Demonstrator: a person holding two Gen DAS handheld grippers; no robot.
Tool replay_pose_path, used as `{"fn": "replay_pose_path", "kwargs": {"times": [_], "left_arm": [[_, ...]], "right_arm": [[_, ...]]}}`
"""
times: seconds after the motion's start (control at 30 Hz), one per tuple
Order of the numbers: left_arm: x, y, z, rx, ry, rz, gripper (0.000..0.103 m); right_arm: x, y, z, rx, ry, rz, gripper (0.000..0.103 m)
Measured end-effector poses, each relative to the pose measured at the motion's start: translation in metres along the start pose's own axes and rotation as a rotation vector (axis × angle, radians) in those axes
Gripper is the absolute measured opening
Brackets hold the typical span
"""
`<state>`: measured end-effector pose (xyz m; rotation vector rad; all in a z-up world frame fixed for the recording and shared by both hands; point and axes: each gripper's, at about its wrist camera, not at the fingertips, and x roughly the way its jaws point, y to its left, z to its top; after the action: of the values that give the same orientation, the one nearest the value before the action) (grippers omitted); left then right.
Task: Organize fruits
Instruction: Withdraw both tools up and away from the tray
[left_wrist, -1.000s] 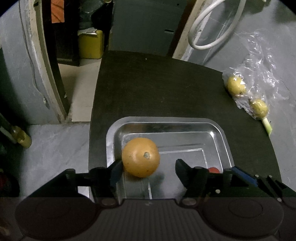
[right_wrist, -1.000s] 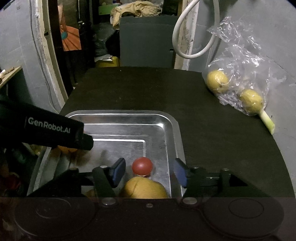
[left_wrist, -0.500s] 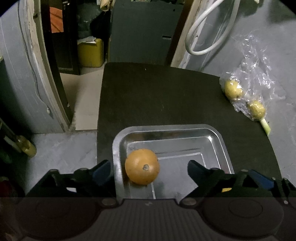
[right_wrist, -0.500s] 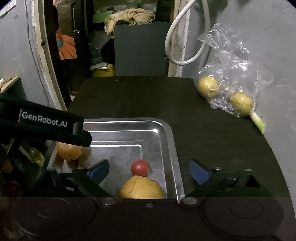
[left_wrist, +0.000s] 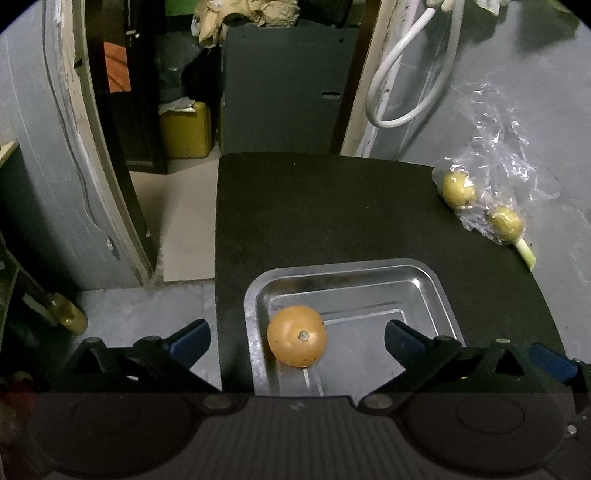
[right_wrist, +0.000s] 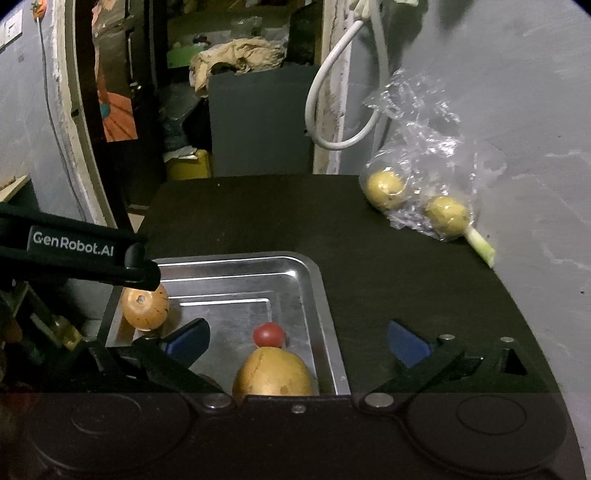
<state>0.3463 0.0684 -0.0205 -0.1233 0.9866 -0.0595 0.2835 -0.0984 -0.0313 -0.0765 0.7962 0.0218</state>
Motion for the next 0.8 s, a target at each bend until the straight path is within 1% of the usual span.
{"fn": "replay_pose_path", "kwargs": {"times": [0.23, 0.53, 0.7, 0.8], "left_arm": [[-0.024, -0.003, -0.001, 0.031, -0.037, -0.01, 0.102], [-0.05, -0.005, -0.001, 0.034, -0.091, -0.03, 0.102], [-0.061, -0.006, -0.005, 0.061, -0.112, -0.032, 0.102], [-0.069, -0.006, -0.012, 0.076, -0.118, -0.035, 0.102]], "right_arm": [[-0.027, -0.004, 0.002, 0.025, -0.05, -0.039, 0.102], [-0.061, -0.011, 0.009, 0.051, -0.125, -0.082, 0.102], [-0.076, -0.01, 0.006, 0.061, -0.149, -0.096, 0.102], [-0.084, -0.011, 0.003, 0.075, -0.153, -0.1, 0.102]]}}
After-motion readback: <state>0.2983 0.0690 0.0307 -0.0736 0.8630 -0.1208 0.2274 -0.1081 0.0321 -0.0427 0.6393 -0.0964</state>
